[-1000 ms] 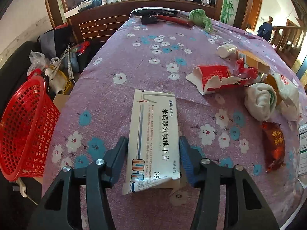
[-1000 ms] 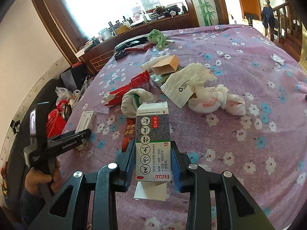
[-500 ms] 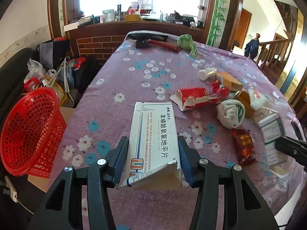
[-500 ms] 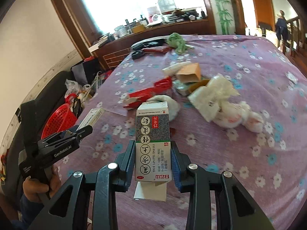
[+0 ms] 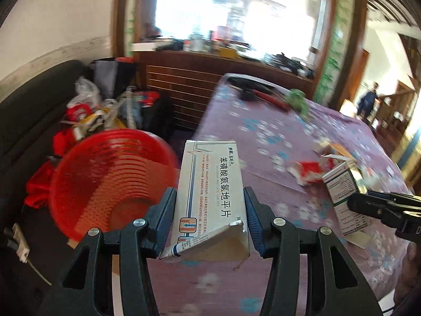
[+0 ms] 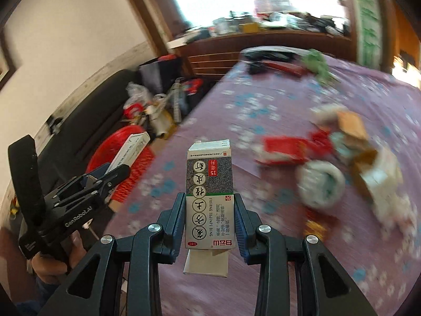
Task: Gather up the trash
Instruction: 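Carry both medicine boxes over the red wastebasket with both tools, then open both tools to drop the medicine boxes into the red wastebasket, then grasp the brown snack wrapper with the left tool while the right tool grasps the white plastic bag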
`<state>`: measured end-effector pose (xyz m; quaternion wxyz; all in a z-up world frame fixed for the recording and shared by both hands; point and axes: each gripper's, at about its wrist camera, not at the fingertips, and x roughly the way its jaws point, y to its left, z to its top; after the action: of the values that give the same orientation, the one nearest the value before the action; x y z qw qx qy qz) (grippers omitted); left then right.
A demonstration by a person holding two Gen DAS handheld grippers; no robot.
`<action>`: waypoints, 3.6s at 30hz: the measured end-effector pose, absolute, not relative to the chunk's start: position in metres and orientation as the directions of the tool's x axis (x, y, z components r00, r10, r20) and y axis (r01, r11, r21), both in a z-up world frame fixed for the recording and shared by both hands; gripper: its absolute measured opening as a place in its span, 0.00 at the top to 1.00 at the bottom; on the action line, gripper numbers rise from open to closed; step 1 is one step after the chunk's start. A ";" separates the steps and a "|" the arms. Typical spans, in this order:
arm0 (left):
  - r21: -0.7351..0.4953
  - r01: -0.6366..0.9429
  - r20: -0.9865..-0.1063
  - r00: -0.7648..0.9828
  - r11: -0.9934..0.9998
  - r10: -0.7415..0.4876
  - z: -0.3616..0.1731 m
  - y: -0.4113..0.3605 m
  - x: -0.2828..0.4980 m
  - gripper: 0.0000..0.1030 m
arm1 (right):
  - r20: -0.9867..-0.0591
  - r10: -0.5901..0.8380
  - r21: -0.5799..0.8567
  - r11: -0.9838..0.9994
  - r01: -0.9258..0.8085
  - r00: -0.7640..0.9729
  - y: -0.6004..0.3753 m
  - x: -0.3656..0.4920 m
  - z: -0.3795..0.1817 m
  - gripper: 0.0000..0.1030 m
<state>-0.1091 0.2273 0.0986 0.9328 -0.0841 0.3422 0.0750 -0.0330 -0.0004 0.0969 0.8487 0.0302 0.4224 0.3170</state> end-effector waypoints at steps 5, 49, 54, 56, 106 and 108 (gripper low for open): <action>-0.111 -0.313 -0.653 0.738 0.943 0.168 0.096 0.285 -0.117 0.52 | -0.685 0.616 0.315 0.733 -0.603 0.390 0.064 -0.026 0.109 0.64; -0.087 -0.126 -0.648 0.761 0.988 0.040 0.079 0.196 -0.111 0.24 | -0.666 0.583 0.323 0.788 -0.524 0.466 0.004 -0.059 0.078 0.53; -0.058 -0.028 -0.667 0.745 0.998 -0.017 0.076 0.147 -0.103 0.24 | -0.639 0.538 0.329 0.838 -0.436 0.550 -0.059 -0.069 0.079 0.53; -0.049 0.002 -0.671 0.740 0.999 -0.035 0.074 0.130 -0.104 0.24 | -0.633 0.519 0.341 0.853 -0.395 0.574 -0.083 -0.070 0.079 0.53; -0.038 0.238 -0.809 0.562 0.971 -0.169 0.014 -0.010 -0.038 0.68 | -0.803 0.400 0.164 0.861 -0.482 0.442 -0.200 -0.037 0.010 0.47; -0.056 0.233 -0.806 0.563 0.971 -0.182 0.014 -0.005 -0.040 0.69 | -0.804 0.362 0.103 0.866 -0.490 0.472 -0.193 -0.045 0.010 0.62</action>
<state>-0.0402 -0.0046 0.0137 0.8836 0.0282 0.4524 -0.1174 -0.0445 -0.1934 0.0102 0.8549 -0.0708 0.4495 0.2492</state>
